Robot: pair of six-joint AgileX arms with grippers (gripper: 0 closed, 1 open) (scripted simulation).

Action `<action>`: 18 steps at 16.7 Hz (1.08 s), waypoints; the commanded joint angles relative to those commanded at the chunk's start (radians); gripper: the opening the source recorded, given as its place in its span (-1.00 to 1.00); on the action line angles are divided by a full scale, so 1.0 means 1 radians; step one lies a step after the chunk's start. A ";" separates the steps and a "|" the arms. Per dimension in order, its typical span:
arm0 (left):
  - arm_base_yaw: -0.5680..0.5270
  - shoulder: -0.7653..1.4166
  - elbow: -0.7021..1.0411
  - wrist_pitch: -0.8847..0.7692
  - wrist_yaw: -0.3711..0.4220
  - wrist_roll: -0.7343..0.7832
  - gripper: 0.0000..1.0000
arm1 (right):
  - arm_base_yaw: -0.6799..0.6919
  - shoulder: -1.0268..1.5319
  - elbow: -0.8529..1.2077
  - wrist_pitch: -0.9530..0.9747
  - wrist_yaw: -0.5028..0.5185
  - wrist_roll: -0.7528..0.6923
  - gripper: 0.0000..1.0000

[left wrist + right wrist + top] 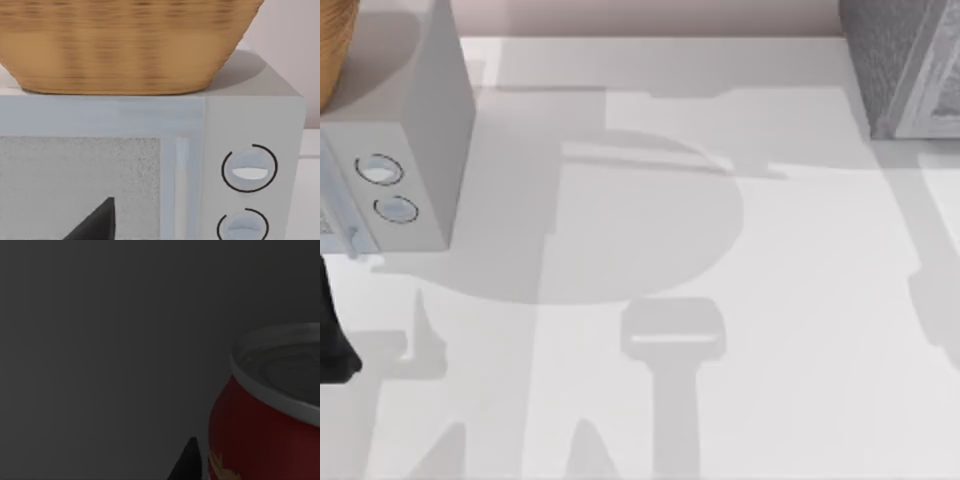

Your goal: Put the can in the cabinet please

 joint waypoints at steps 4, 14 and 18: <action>0.000 0.000 0.000 0.000 0.000 0.000 1.00 | -0.003 0.019 0.019 -0.008 -0.002 -0.002 -1.00; 0.000 0.000 0.000 0.000 0.000 0.000 1.00 | -0.003 0.019 0.019 -0.008 -0.002 -0.002 0.21; 0.000 0.000 0.000 0.000 0.000 0.000 1.00 | -0.003 0.019 0.019 -0.008 -0.002 -0.002 0.81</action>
